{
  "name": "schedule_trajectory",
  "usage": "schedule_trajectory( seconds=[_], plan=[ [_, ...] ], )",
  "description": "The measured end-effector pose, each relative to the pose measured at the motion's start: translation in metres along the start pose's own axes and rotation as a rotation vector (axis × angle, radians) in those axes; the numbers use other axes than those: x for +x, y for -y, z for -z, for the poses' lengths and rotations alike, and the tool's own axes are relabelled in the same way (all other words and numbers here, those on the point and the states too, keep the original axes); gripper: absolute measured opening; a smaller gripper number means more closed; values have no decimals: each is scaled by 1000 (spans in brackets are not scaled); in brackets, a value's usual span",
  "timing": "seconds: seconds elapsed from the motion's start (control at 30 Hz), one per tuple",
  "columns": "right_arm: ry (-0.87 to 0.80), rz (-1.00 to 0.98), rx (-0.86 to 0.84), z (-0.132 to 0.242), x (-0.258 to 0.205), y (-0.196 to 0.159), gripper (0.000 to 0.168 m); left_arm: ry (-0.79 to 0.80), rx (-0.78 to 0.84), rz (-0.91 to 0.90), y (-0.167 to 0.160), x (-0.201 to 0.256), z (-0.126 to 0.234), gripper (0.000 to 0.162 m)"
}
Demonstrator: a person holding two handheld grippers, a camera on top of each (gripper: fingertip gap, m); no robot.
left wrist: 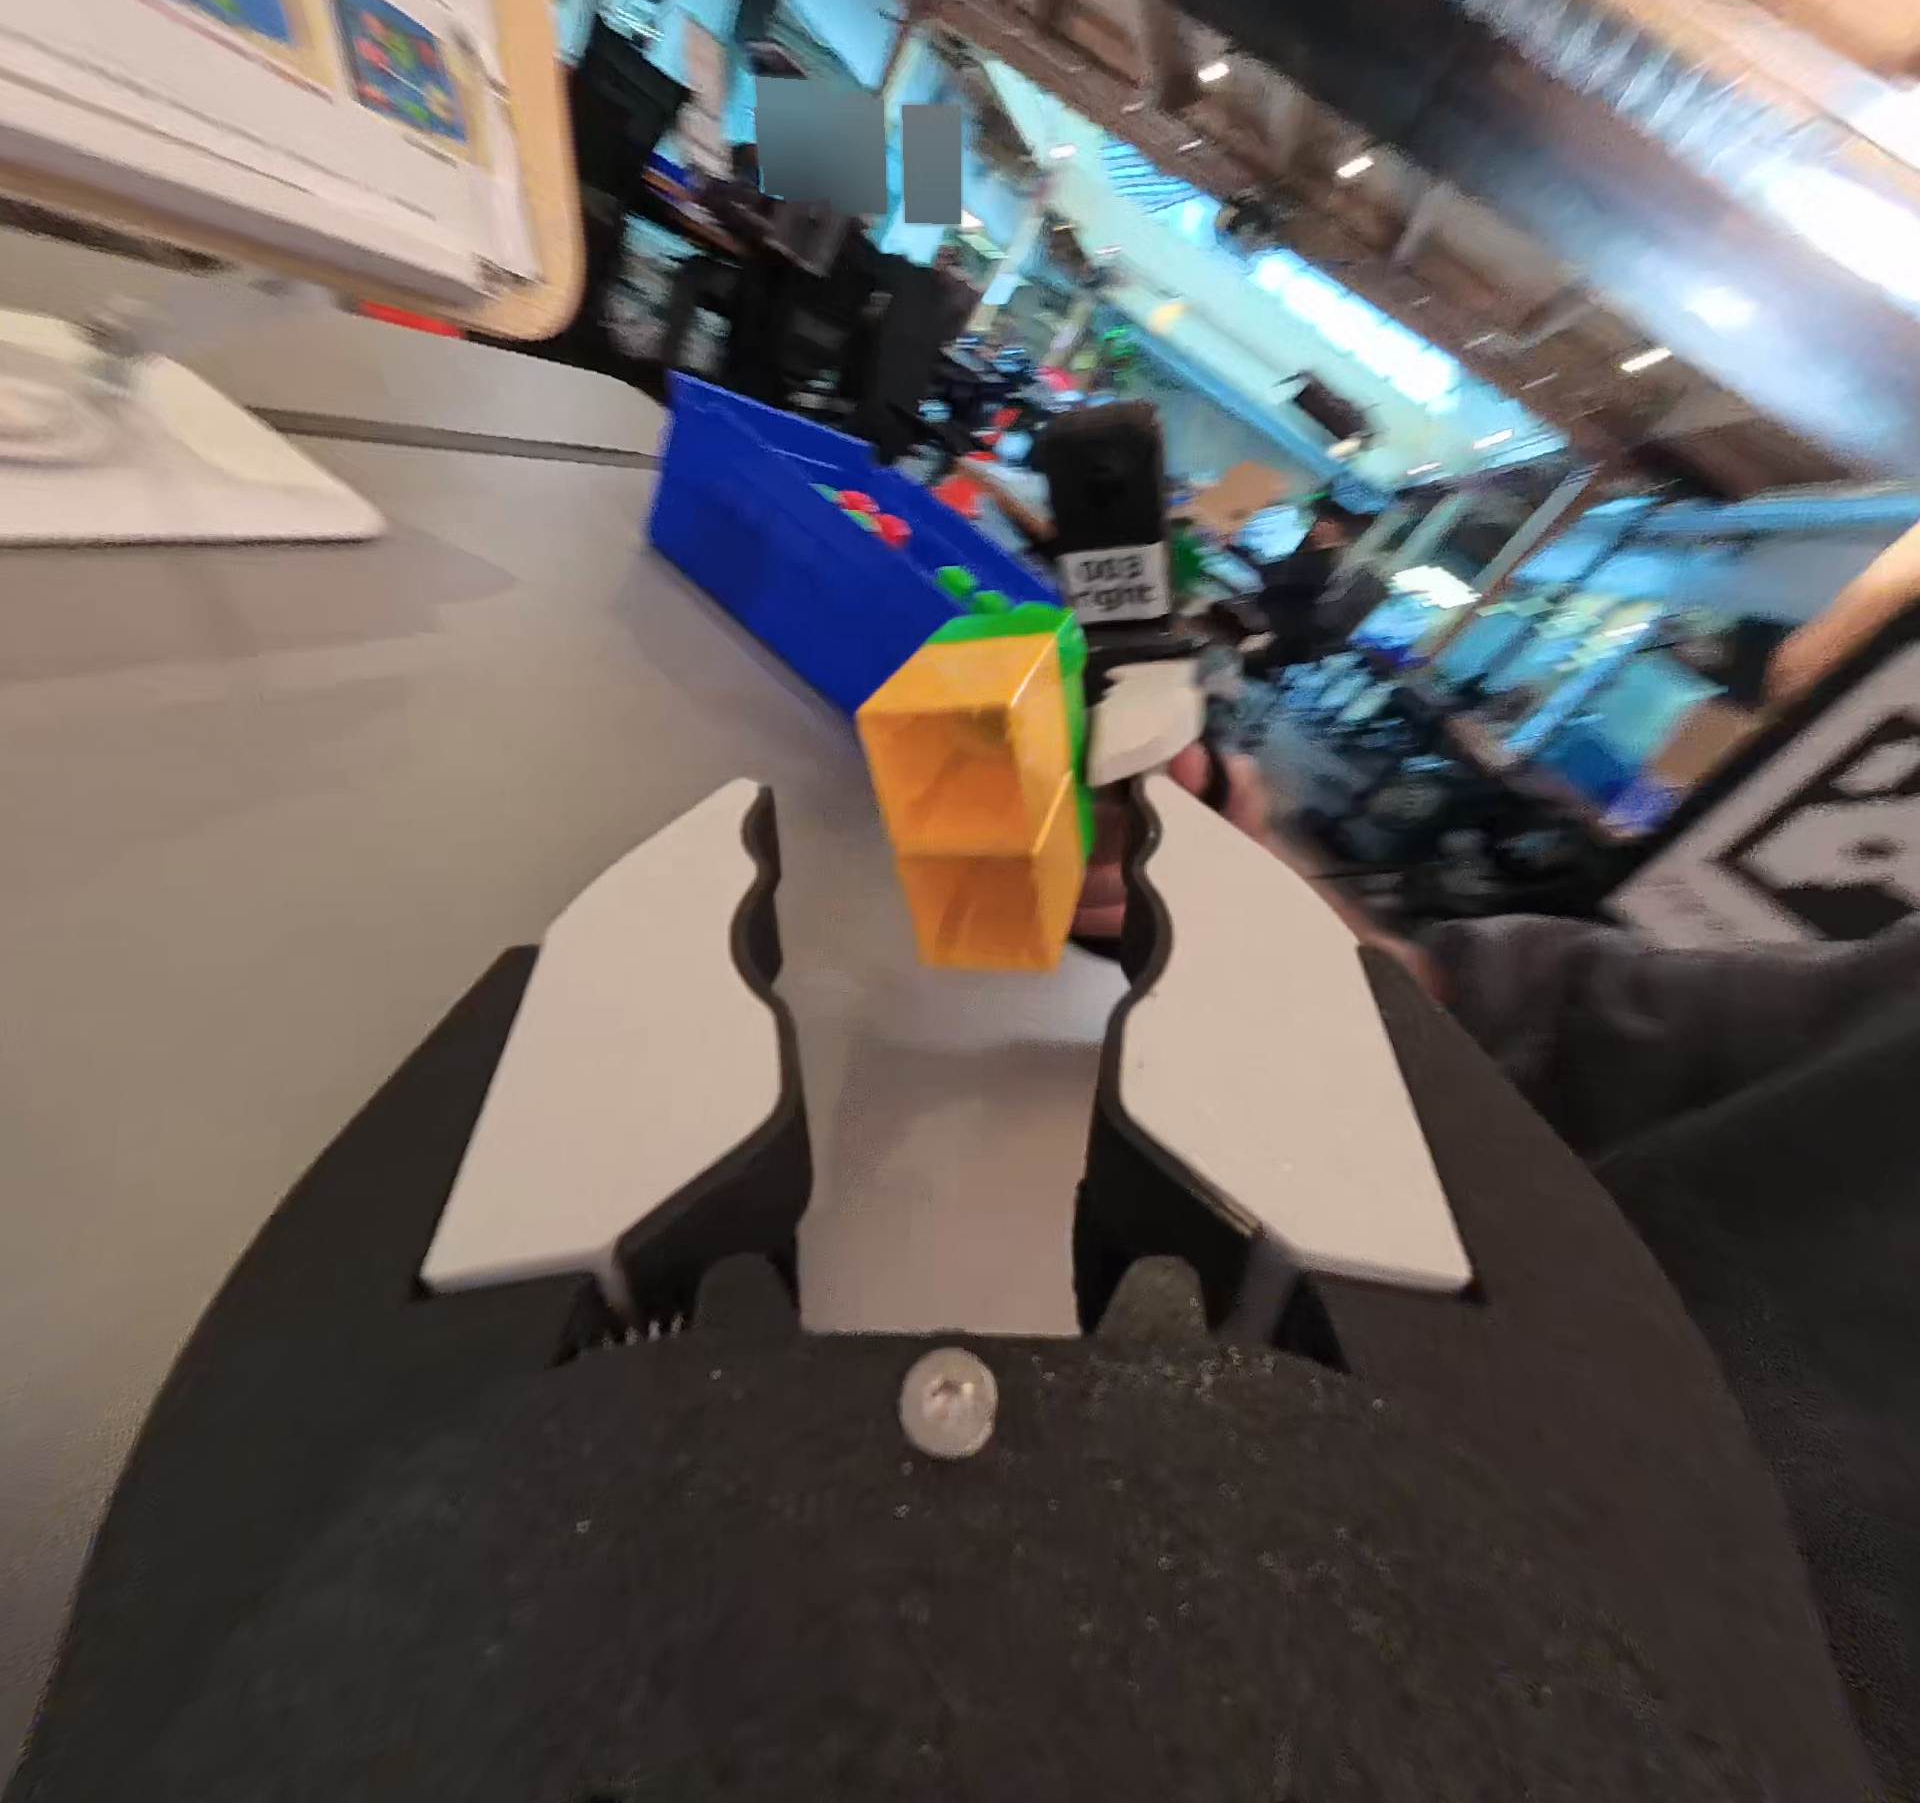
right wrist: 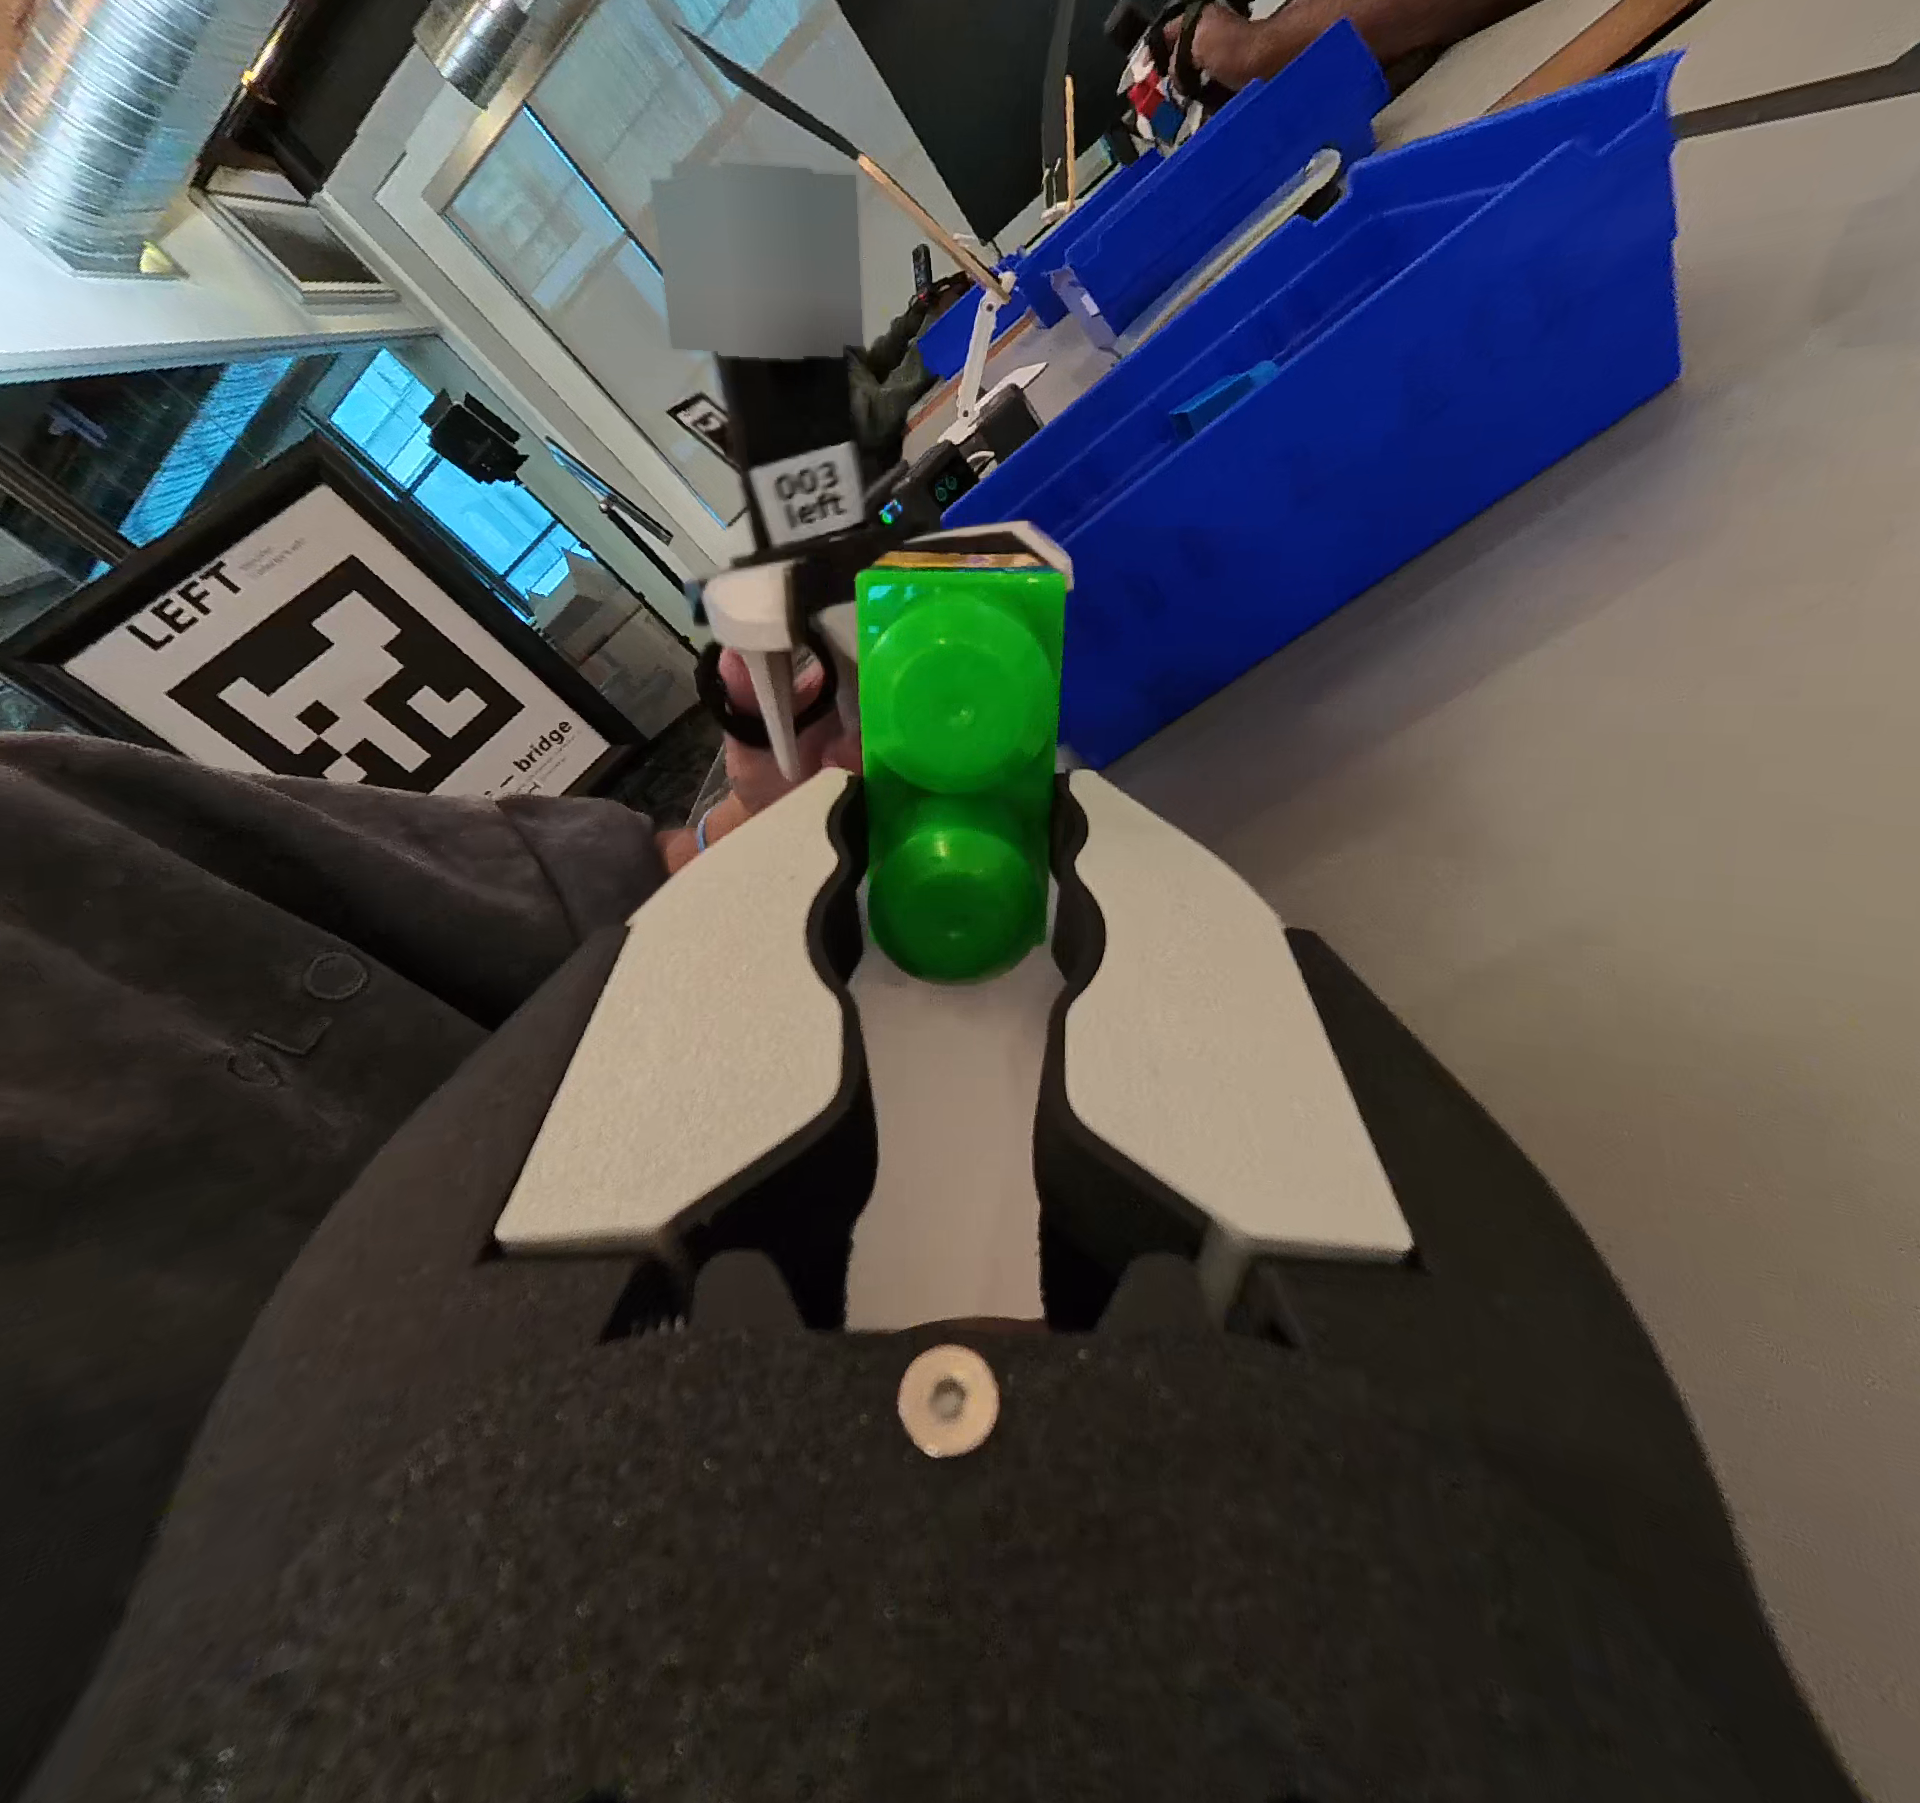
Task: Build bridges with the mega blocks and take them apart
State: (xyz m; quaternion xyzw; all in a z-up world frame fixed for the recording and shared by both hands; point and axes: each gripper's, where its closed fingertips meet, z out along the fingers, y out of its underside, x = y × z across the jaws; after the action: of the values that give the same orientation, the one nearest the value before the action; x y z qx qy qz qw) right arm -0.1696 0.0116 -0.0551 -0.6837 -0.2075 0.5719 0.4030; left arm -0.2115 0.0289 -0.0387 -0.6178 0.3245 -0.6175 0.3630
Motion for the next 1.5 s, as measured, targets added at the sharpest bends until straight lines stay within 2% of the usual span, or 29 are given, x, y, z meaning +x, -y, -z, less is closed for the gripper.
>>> schedule_trajectory(
  seconds=[0.13, 0.2, 0.23, 0.27, 0.33, 0.4, 0.43, 0.53, 0.63, 0.77, 0.9, 1.0, 1.03, 1.1, 1.17, 1.23, 1.27, 1.33, 1.4, 1.43, 1.5],
  plan=[
    [-75, 16, 19, 10, 8, 11, 34, 338, -20, -326, -4, -20, 12, 73],
    [-186, 84, 40, 34, 2, 38, 34, 441, -87, -400, -9, -24, 10, 76],
    [-297, 143, 52, 60, -4, 60, 34, 466, -121, -409, -13, -24, 8, 79],
    [-482, 184, 62, 97, -5, 85, 34, 475, -143, -410, -16, -22, 6, 78],
    [-901, 205, 69, 191, -6, 119, 33, 470, -162, -412, -21, -15, 4, 76],
    [-1287, 103, -11, 277, 11, 118, 33, 449, -178, -432, -26, -7, 0, 74],
    [-1406, 24, -107, 303, 27, 105, 33, 445, -186, -444, -29, -5, -2, 73],
    [-1423, -246, -324, 321, 89, 58, 34, 416, -214, -455, -38, 3, -11, 70],
    [-1467, -432, -489, 331, 135, 17, 34, 366, -242, -427, -46, 13, -20, 69],
    [-1532, -493, -497, 341, 166, 9, 34, 357, -255, -445, -43, 21, -23, 69],
    [-1577, -529, -475, 354, 181, 16, 34, 341, -246, -448, -40, 24, -25, 68],
    [-1562, -515, -463, 356, 182, 18, 35, 338, -253, -445, -44, 20, -25, 68],
    [-1539, -501, -459, 353, 180, 19, 50, 344, -253, -447, -44, 17, -24, 69],
    [-1522, -426, -397, 349, 163, 35, 60, 365, -246, -449, -44, 10, -20, 69],
    [-1534, -248, -282, 341, 127, 66, 70, 361, -224, -437, -41, 6, -16, 73],
    [-1534, 12, -139, 318, 80, 99, 66, 373, -209, -422, -38, 2, -10, 72],
    [-1483, 144, -93, 295, 60, 107, 65, 384, -200, -419, -36, 0, -8, 72],
    [-1248, 339, -15, 222, 28, 96, 62, 401, -189, -418, -35, -2, -4, 72],
    [-924, 405, 43, 141, 3, 59, 57, 436, -192, -403, -36, -4, 0, 72],
    [-821, 408, 68, 112, -4, 37, 53, 451, -192, -390, -37, -4, 3, 72],
    [-712, 408, 73, 74, -3, -2, 58, 496, -175, -377, -41, -4, 11, 72]
  ],
)
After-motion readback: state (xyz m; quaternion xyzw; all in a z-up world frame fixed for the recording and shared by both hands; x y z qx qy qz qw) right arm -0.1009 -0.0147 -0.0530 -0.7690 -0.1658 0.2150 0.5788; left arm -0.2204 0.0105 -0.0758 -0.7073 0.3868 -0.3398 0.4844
